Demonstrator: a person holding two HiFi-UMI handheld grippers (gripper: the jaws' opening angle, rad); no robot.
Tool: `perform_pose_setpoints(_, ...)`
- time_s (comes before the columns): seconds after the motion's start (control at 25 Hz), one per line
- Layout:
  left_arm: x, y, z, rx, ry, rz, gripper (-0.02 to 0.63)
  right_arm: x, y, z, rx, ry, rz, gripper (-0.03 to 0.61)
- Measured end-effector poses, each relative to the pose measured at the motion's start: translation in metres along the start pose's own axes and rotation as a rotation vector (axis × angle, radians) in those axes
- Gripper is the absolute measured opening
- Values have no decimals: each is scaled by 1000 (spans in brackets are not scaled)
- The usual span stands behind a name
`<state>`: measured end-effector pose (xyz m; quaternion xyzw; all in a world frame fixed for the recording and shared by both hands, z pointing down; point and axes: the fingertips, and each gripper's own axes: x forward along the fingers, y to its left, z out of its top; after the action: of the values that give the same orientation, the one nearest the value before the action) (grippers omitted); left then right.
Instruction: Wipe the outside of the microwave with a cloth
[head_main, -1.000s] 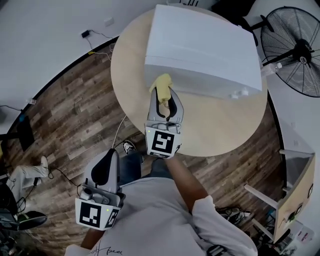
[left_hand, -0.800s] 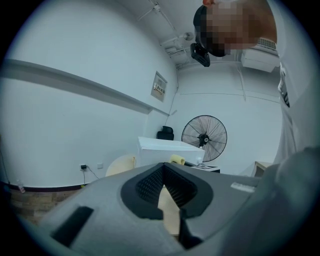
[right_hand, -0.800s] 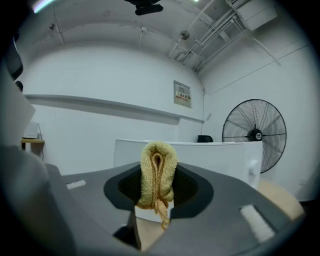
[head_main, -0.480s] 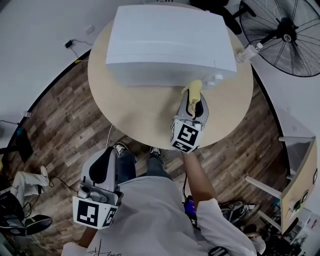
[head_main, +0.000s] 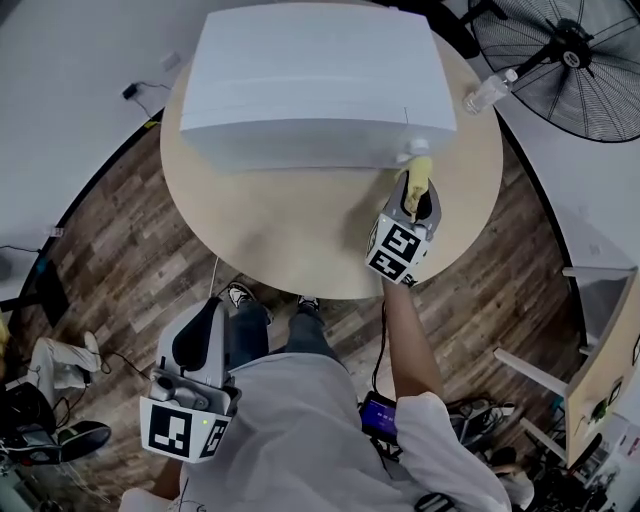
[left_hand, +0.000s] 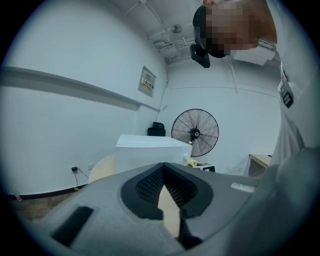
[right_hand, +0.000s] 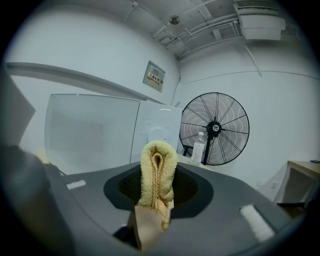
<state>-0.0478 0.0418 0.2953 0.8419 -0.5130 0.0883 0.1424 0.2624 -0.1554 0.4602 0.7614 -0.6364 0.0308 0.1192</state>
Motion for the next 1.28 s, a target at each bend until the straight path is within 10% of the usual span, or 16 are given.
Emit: perform_pose_setpoints(1.28, -24, 47, -13, -21, 30, 65, -8, 7, 89, 3, 72, -54, -6, 133)
